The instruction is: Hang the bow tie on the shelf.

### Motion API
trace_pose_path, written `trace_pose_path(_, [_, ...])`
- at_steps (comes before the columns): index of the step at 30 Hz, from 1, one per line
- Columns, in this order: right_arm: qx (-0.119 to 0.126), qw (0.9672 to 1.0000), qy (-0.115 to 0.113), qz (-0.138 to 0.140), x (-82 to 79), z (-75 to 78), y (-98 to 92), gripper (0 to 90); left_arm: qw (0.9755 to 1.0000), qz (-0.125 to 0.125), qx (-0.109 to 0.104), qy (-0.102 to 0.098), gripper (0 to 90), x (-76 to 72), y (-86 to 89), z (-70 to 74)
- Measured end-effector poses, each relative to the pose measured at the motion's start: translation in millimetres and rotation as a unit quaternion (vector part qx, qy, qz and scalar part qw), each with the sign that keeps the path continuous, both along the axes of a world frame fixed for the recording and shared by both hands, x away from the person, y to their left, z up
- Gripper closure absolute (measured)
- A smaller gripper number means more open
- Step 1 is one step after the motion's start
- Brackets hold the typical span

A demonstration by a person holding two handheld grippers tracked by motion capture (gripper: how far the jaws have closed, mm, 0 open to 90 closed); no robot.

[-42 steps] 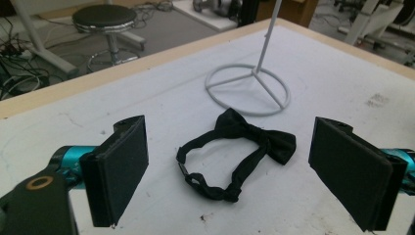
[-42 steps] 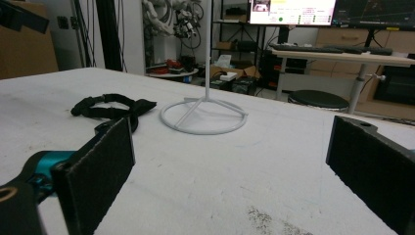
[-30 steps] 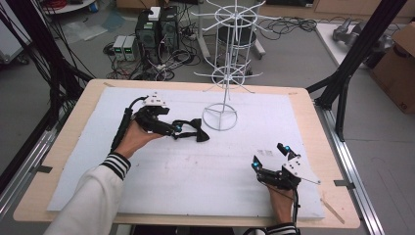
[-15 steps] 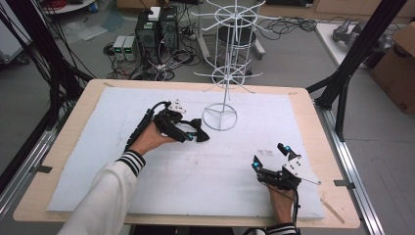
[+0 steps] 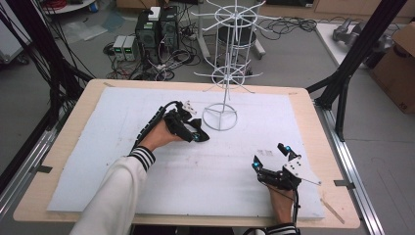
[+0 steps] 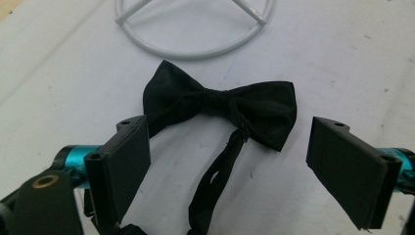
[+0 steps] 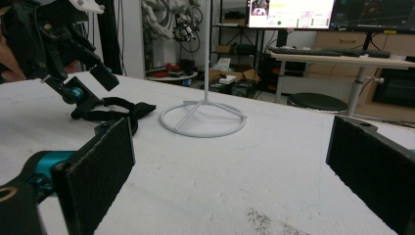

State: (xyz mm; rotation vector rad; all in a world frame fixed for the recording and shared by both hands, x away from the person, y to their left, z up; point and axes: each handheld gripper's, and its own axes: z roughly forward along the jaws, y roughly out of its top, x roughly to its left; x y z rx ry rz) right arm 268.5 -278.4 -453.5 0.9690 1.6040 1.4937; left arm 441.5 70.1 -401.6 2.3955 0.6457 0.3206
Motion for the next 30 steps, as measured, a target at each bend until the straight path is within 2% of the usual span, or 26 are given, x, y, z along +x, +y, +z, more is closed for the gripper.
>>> trace_pose_path(6, [-0.002,1.0000,-0.001,0.000,0.0,0.0,0.0,3.0,0.9996,-0.002,0.027,0.001,24.8,1.2,-4.3,-7.8])
trace_pose_path(11, [-0.003,1.0000,-0.003,0.000,-0.1,0.0,-0.1,3.0,0.9992,0.004,0.036,0.016,30.5,2.7,-2.6,-11.7])
trace_pose_path(12, [-0.002,1.0000,-0.002,0.000,-0.2,0.0,0.1,3.0,0.9989,0.002,0.044,0.015,32.6,3.5,-1.7,-11.7])
trace_pose_path(15, [-0.003,1.0000,-0.004,-0.001,-0.2,-0.1,-0.1,3.0,0.9986,0.006,0.047,0.022,39.3,3.6,-1.6,-12.9])
trace_pose_path(19, [-0.002,1.0000,-0.003,-0.002,-0.5,-0.1,-0.2,3.0,0.9979,0.019,0.056,0.027,43.1,3.7,-3.3,-15.3])
trace_pose_path(23, [0.000,1.0000,-0.003,-0.002,-1.0,-0.2,-0.1,3.0,0.9980,0.019,0.048,0.035,50.0,4.5,-3.5,-15.9])
trace_pose_path(25, [-0.002,1.0000,-0.007,-0.003,-0.3,-0.3,-0.8,3.0,0.9978,0.030,0.048,0.033,55.4,4.6,-4.2,-15.8])
trace_pose_path(30, [-0.001,1.0000,-0.007,-0.003,-0.3,-0.3,-0.8,3.0,0.9971,0.036,0.047,0.048,64.7,5.4,-4.0,-17.9])
